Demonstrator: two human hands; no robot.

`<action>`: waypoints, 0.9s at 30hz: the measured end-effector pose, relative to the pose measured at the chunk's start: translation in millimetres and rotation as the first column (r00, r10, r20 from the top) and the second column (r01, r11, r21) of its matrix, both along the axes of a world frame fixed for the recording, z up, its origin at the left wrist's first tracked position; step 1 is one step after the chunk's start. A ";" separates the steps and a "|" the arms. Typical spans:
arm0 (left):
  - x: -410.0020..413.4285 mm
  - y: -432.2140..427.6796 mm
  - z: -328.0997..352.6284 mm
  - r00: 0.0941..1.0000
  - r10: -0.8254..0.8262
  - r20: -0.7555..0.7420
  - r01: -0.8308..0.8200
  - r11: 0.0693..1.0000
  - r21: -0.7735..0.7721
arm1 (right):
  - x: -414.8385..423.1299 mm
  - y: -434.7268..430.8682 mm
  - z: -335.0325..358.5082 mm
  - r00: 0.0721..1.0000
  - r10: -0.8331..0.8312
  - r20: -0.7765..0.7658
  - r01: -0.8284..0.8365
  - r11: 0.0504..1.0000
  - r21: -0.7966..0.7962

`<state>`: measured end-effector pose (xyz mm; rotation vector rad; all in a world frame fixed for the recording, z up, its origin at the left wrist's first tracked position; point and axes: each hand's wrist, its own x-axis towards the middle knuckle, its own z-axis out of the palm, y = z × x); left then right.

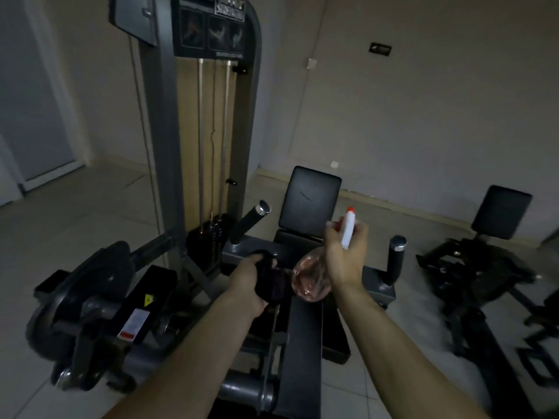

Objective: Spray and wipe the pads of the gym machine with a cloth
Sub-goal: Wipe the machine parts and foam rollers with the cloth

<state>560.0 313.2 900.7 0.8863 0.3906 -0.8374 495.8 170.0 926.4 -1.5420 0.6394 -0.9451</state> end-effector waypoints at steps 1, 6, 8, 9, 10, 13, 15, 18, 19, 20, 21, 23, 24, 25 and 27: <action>10.6 -9.0 -2.3 1.000 -0.022 -0.004 0.022 1.000 -0.004 | 8.7 -10.8 -1.8 1.000 -0.025 -0.009 0.025 0.998 -0.051; 47.7 -16.2 -25.4 0.999 -0.024 -0.043 0.025 0.999 0.031 | 45.0 -40.9 -19.2 0.996 -0.065 -0.056 0.057 0.990 -0.126; 59.4 -10.0 -38.3 0.998 -0.016 -0.062 0.018 0.999 0.039 | 59.1 -47.4 -30.0 0.995 -0.065 -0.071 0.056 0.990 -0.128; 65.7 -7.5 -45.0 0.997 -0.018 -0.069 0.021 0.999 0.034 | 65.6 -49.7 -36.6 0.994 -0.062 -0.086 0.052 0.991 -0.120; 70.1 -4.9 -50.4 0.997 -0.018 -0.078 0.021 0.999 0.036 | 68.8 -51.2 -42.5 0.993 -0.059 -0.101 0.048 0.993 -0.109; 84.4 1.2 -66.0 0.994 -0.049 -0.096 0.056 0.995 0.078 | 74.7 -48.2 -57.5 0.992 -0.071 -0.104 0.061 0.994 -0.089; 92.0 4.7 -73.7 0.991 -0.072 -0.111 0.083 0.992 0.092 | 77.7 -44.1 -64.8 0.990 -0.060 -0.127 0.052 0.996 -0.069; 97.6 8.4 -80.8 0.982 -0.128 -0.143 0.144 0.984 0.107 | 76.2 -39.4 -75.2 0.977 -0.094 -0.192 0.083 0.994 -0.067; 99.0 9.5 -83.6 0.979 -0.138 -0.150 0.155 0.982 0.108 | 73.0 -37.7 -77.0 0.969 -0.100 -0.225 0.085 0.993 -0.076; 101.0 10.9 -84.7 0.977 -0.147 -0.156 0.165 0.980 0.114 | 69.6 -36.6 -81.5 0.960 -0.090 -0.263 0.077 0.995 -0.058; 102.9 12.5 -85.2 0.975 -0.157 -0.157 0.177 0.977 0.123 | 65.3 -33.1 -84.5 0.952 -0.068 -0.298 0.068 0.998 -0.013; 106.9 17.0 -83.2 0.970 -0.169 -0.173 0.192 0.973 0.125 | 53.0 -18.2 -90.2 0.926 -0.117 -0.359 0.135 0.990 0.026; 108.3 19.3 -79.4 0.969 -0.163 -0.187 0.187 0.976 0.115 | 45.5 -9.3 -92.6 0.906 -0.213 -0.367 0.232 0.973 0.006; 110.4 20.9 -76.1 0.967 -0.161 -0.197 0.183 0.978 0.100 | 37.2 3.7 -90.8 0.889 -0.324 -0.324 0.335 0.942 -0.023; 119.7 27.0 -77.1 0.966 -0.174 -0.192 0.192 0.978 0.080 | 26.9 43.7 -90.5 0.871 -0.461 -0.170 0.451 0.887 -0.095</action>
